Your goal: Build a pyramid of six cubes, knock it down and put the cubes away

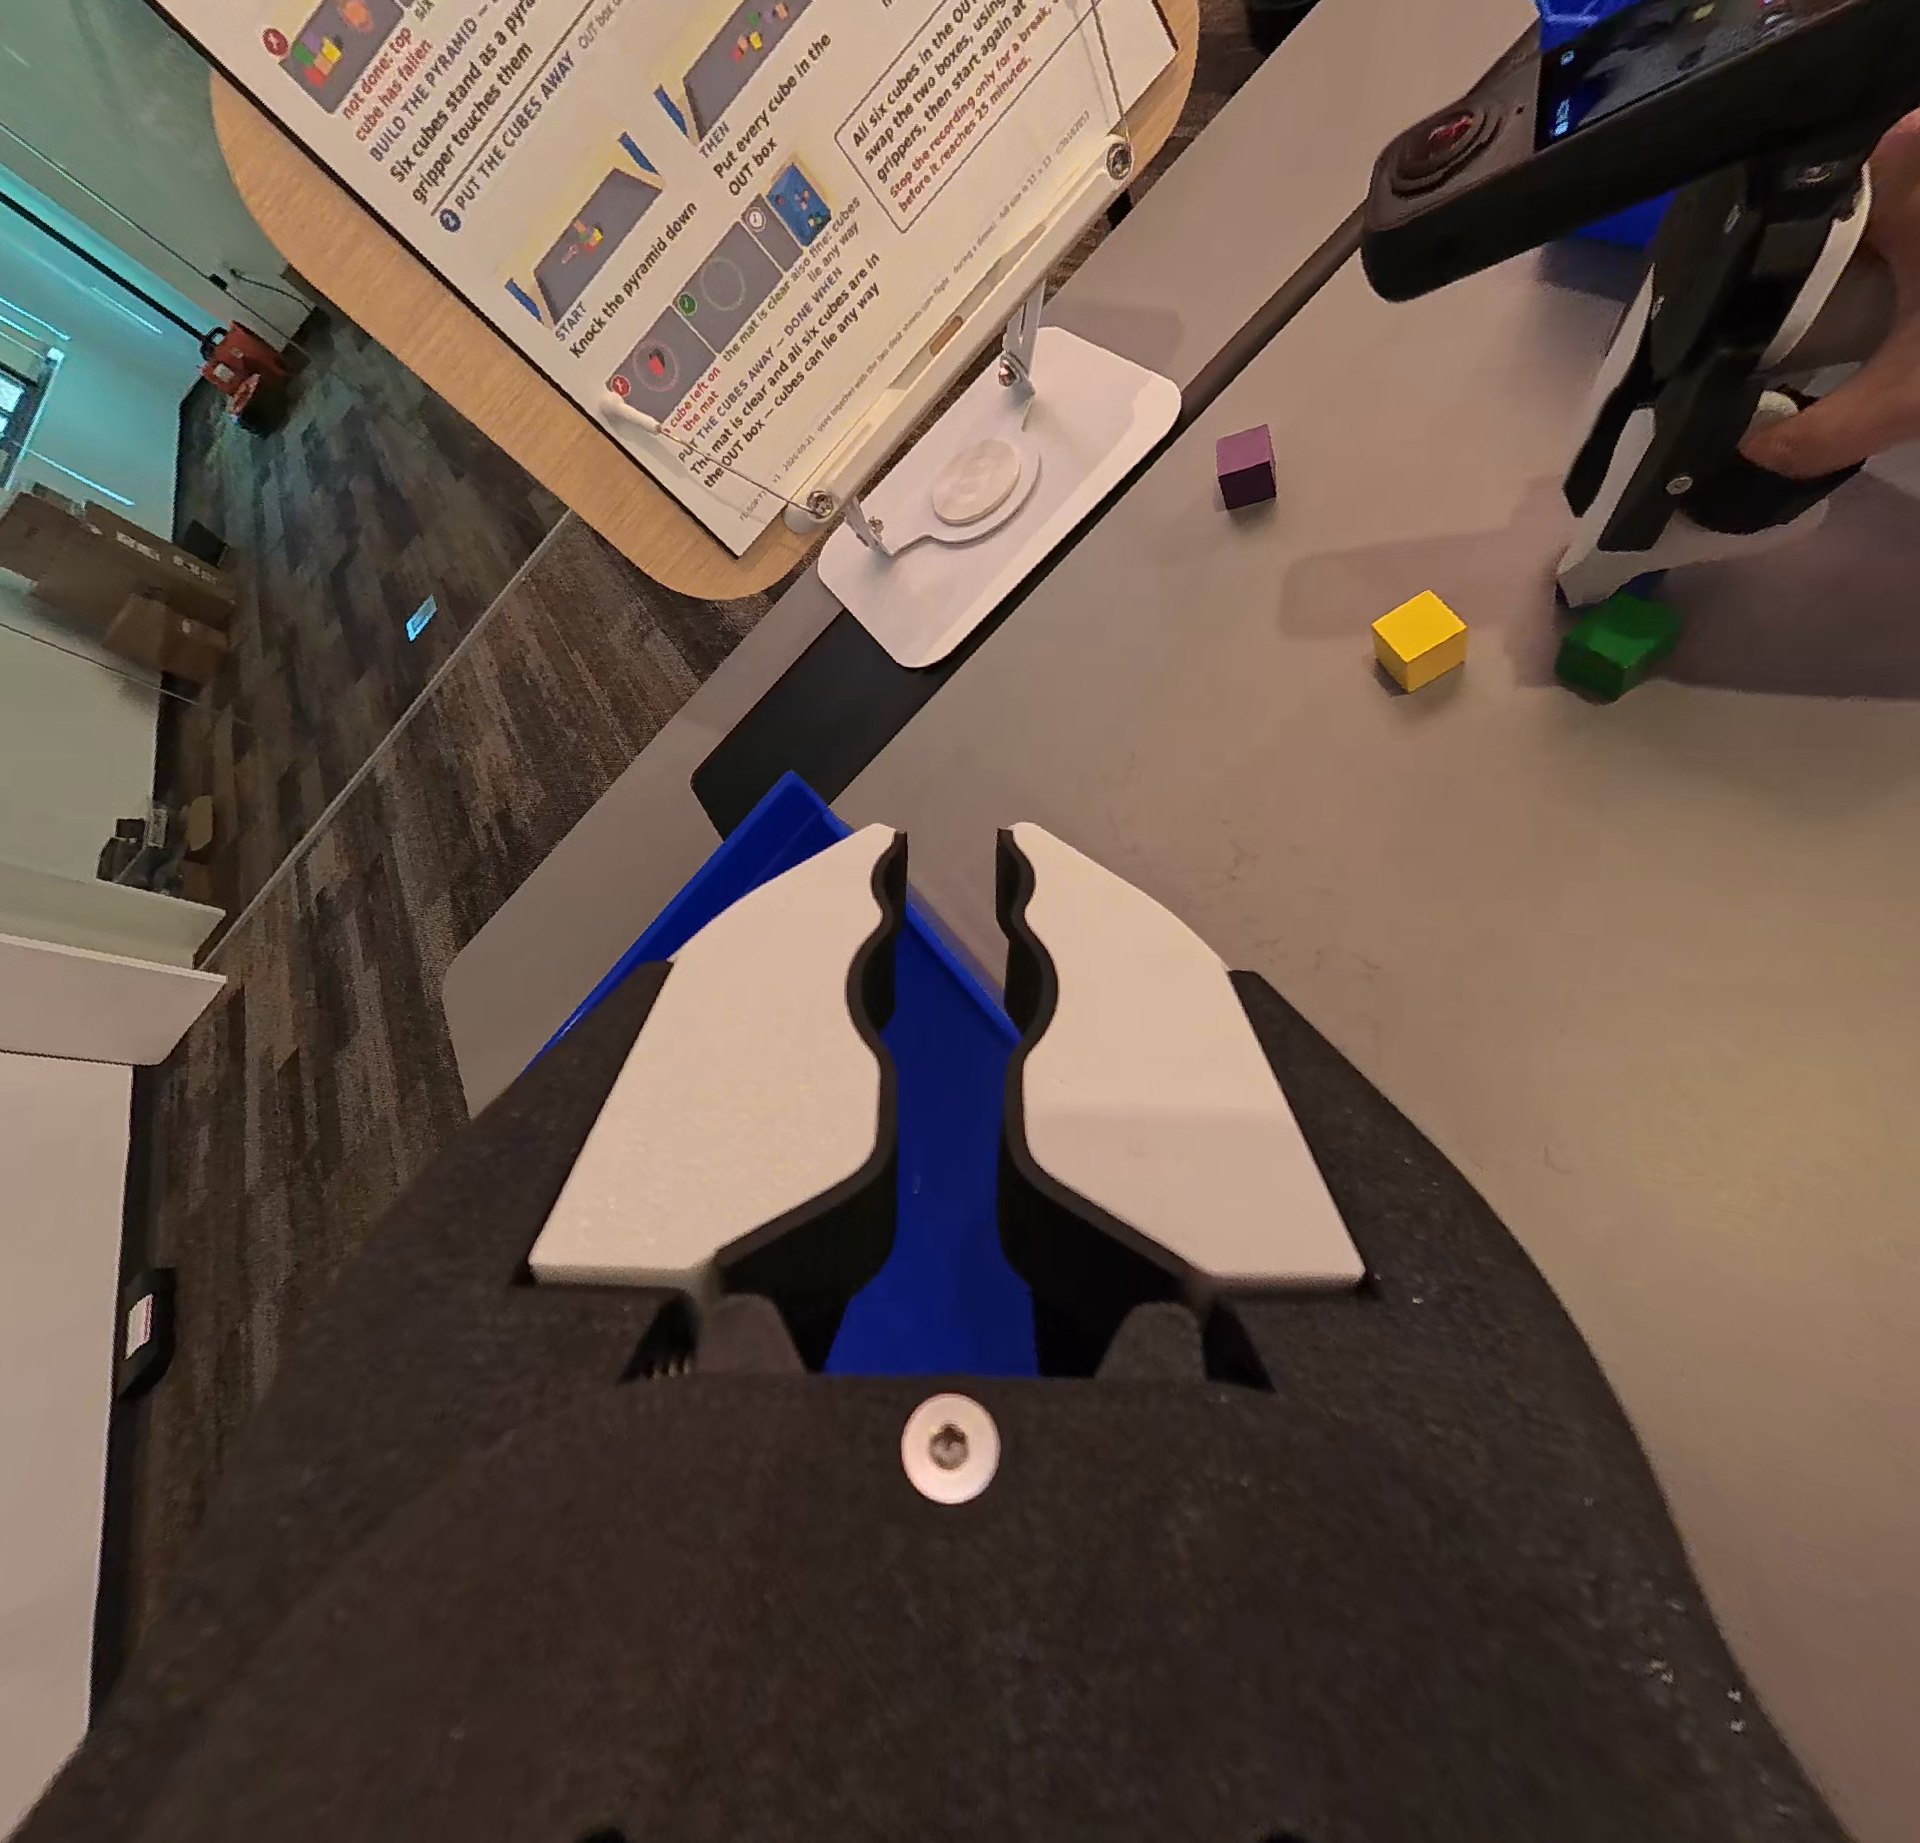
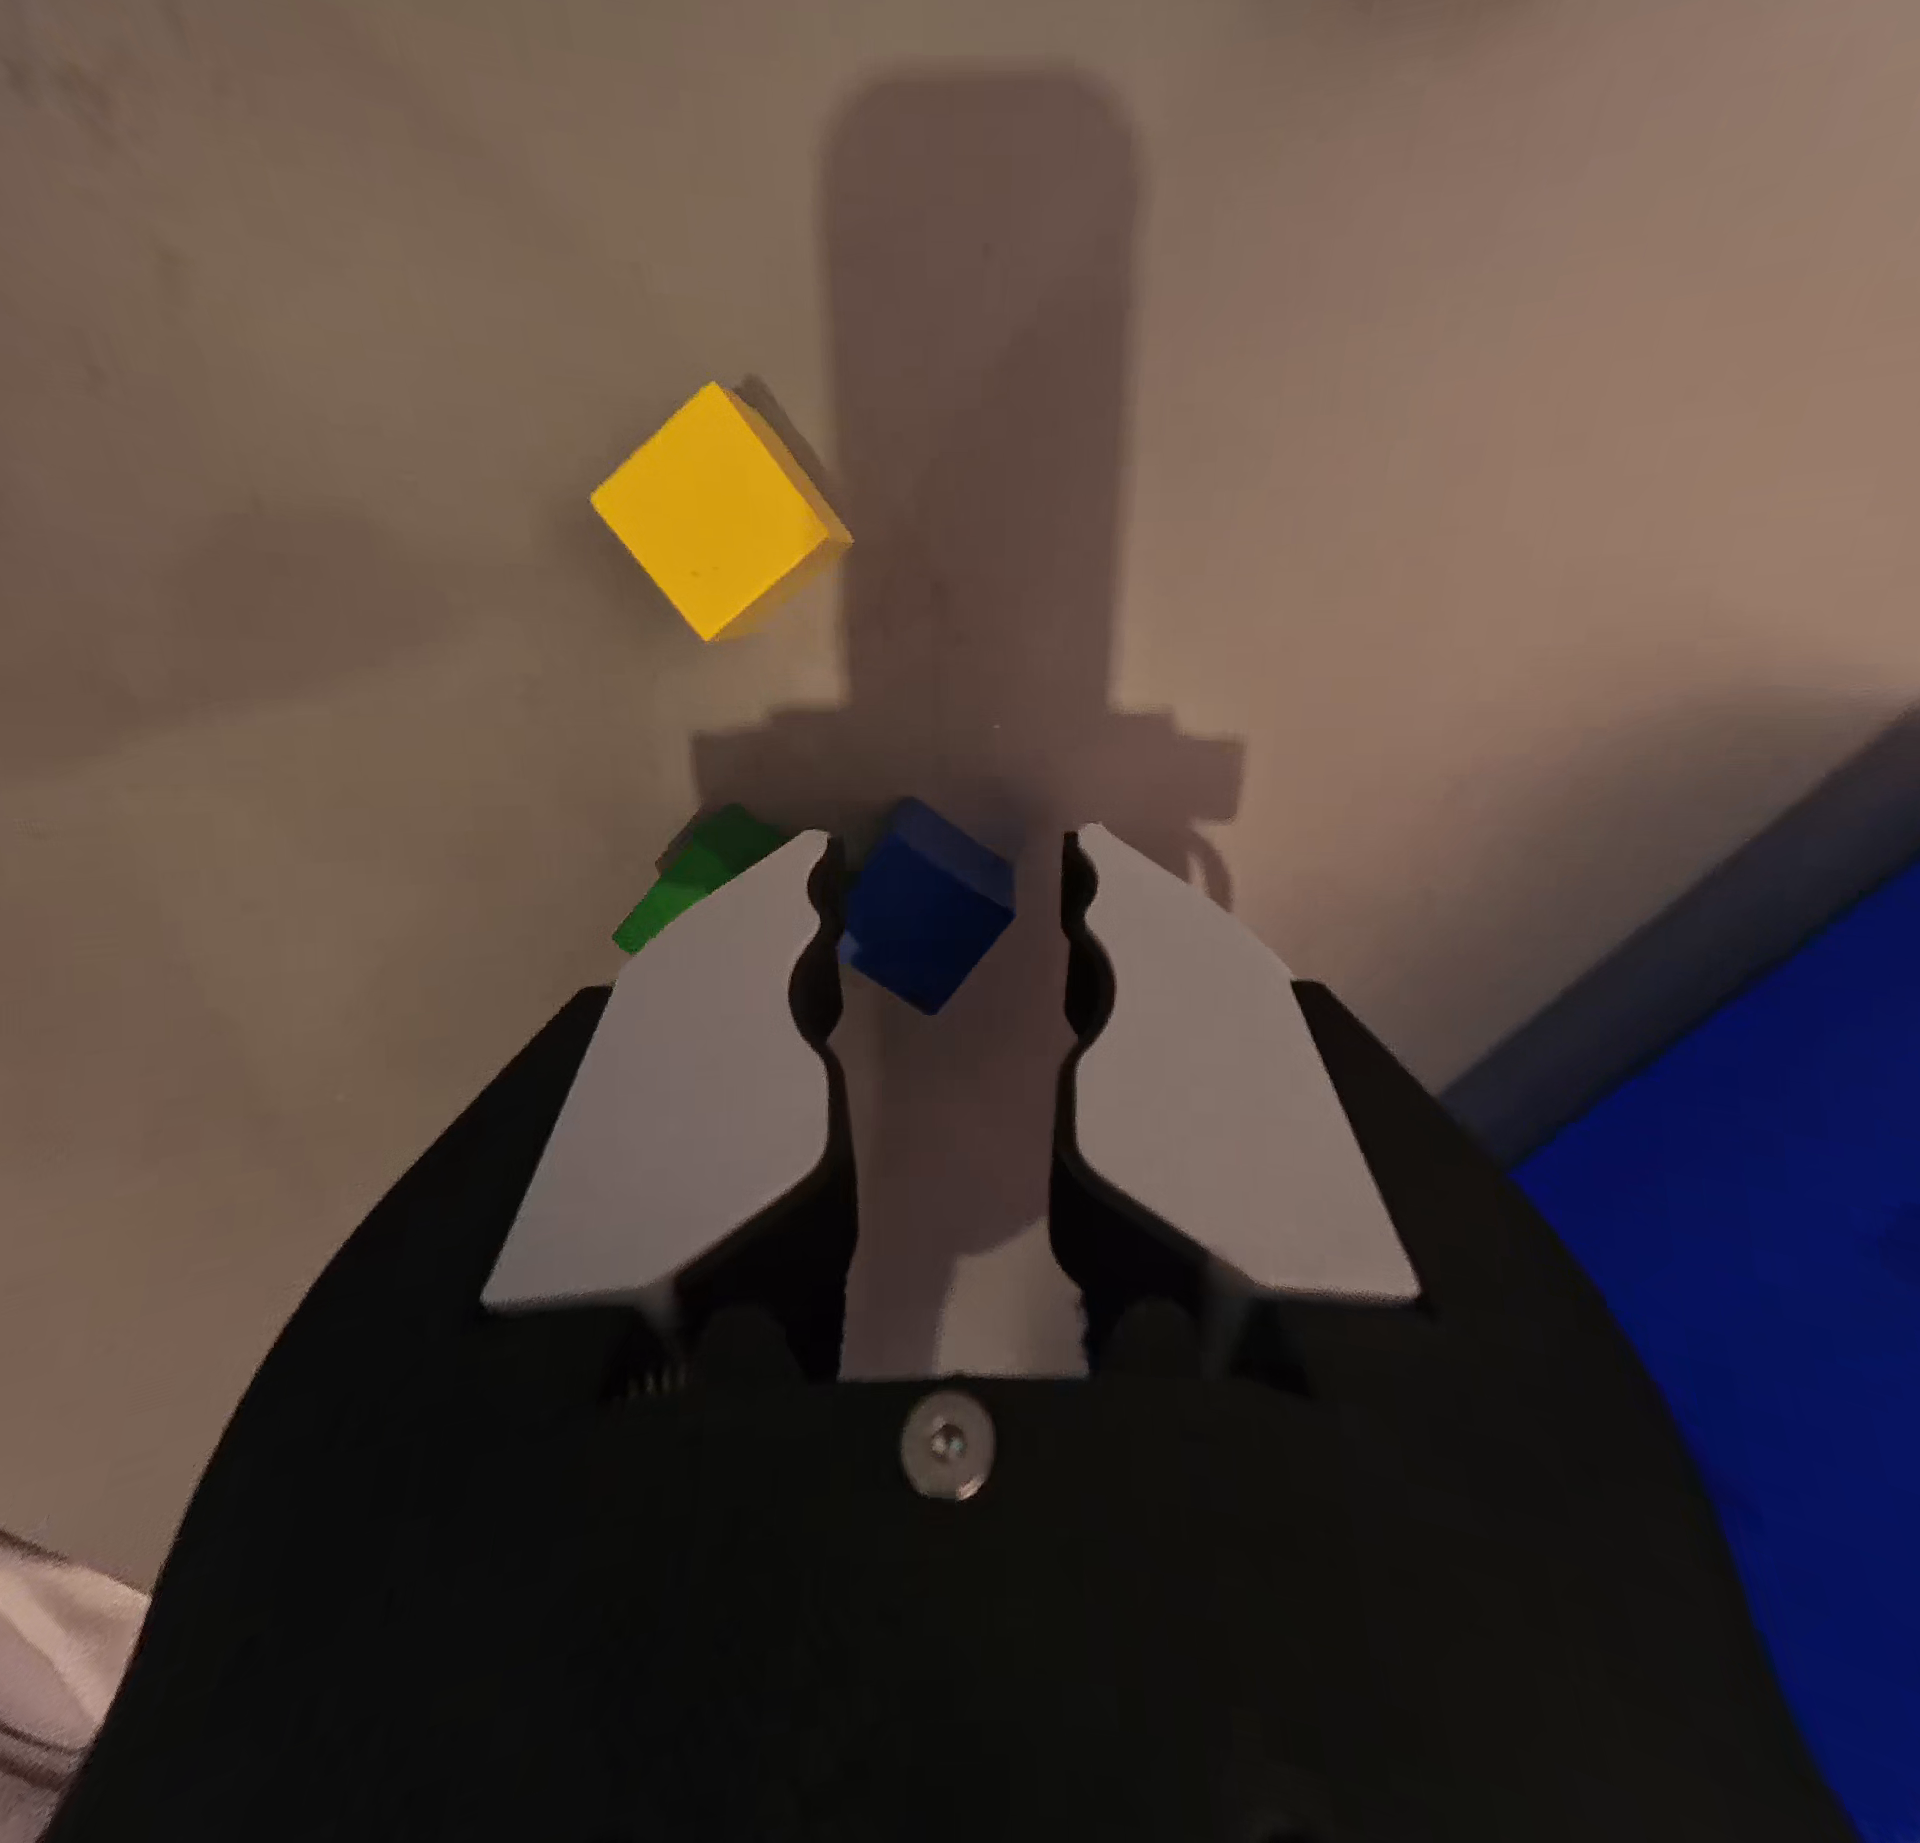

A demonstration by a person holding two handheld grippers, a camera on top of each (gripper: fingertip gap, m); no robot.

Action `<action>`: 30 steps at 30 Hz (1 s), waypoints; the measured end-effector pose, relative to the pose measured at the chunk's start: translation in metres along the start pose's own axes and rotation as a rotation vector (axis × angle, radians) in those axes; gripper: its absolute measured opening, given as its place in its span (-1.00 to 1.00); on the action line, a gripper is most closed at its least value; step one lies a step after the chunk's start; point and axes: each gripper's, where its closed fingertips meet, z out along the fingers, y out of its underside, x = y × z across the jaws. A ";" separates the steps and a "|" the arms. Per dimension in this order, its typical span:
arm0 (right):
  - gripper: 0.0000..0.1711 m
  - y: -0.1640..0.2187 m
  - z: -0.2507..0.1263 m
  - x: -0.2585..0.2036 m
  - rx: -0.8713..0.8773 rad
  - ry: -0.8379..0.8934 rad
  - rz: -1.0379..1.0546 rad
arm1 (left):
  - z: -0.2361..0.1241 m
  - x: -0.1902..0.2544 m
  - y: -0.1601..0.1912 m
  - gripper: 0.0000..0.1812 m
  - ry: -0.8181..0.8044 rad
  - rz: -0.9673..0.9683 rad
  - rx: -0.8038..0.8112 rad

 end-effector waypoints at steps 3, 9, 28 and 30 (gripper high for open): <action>-0.53 0.008 0.004 0.000 -0.033 -0.026 0.023 | -0.001 0.001 0.000 -0.82 0.003 0.001 0.002; -0.63 0.012 0.003 0.003 -0.032 -0.052 -0.006 | -0.001 0.001 0.000 -0.82 0.003 0.002 -0.001; -0.62 0.096 -0.091 0.168 0.122 0.035 0.255 | 0.002 0.003 0.003 -0.82 0.008 0.014 -0.021; -0.62 0.107 -0.074 0.160 0.111 -0.040 0.258 | 0.002 0.002 0.004 -0.82 0.007 0.011 -0.024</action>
